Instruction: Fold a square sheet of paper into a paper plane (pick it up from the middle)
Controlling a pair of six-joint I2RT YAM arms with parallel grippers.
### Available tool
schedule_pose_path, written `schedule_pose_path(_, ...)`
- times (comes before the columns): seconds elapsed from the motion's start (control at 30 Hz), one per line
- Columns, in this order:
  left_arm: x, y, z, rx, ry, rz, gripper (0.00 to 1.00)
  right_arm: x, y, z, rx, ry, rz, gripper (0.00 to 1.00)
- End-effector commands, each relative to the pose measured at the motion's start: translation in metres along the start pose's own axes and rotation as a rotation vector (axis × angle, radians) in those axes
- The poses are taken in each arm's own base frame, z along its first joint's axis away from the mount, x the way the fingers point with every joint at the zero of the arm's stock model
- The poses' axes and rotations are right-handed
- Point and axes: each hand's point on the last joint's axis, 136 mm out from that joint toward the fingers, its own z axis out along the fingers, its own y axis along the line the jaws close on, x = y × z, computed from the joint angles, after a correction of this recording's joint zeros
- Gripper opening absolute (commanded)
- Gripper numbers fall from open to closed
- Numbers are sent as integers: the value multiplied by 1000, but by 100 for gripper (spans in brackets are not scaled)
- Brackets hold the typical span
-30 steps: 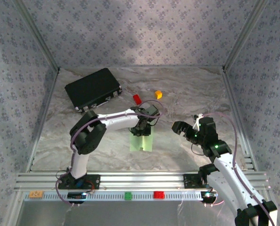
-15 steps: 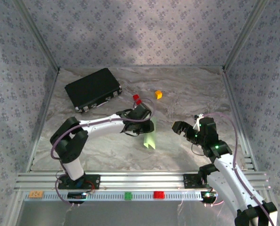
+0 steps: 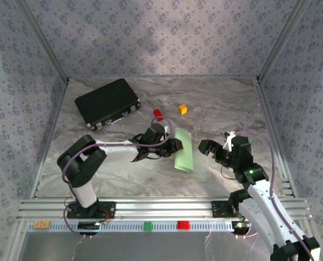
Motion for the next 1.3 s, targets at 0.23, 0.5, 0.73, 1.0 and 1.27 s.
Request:
schedule_pose_path(0.23,9,14,-1,-2,20,-2,34,5,0,3,-25,15,3,99)
schedule_pose_path(0.5,8,15,-17,12,4,31,35,8,-4,5,-19,23,17,99)
schedule_pose_path(0.73,5,-25,-32,126,-8,121,36,8,-3,5,-27,24,15,99)
schedule_pose_path(1.0,6,-6,-18,92,19,76,36,10,-3,6,-31,25,19,99)
schedule_pose_path(1.27,6,38,-4,-26,4,13,36,10,-2,7,-38,29,22,99)
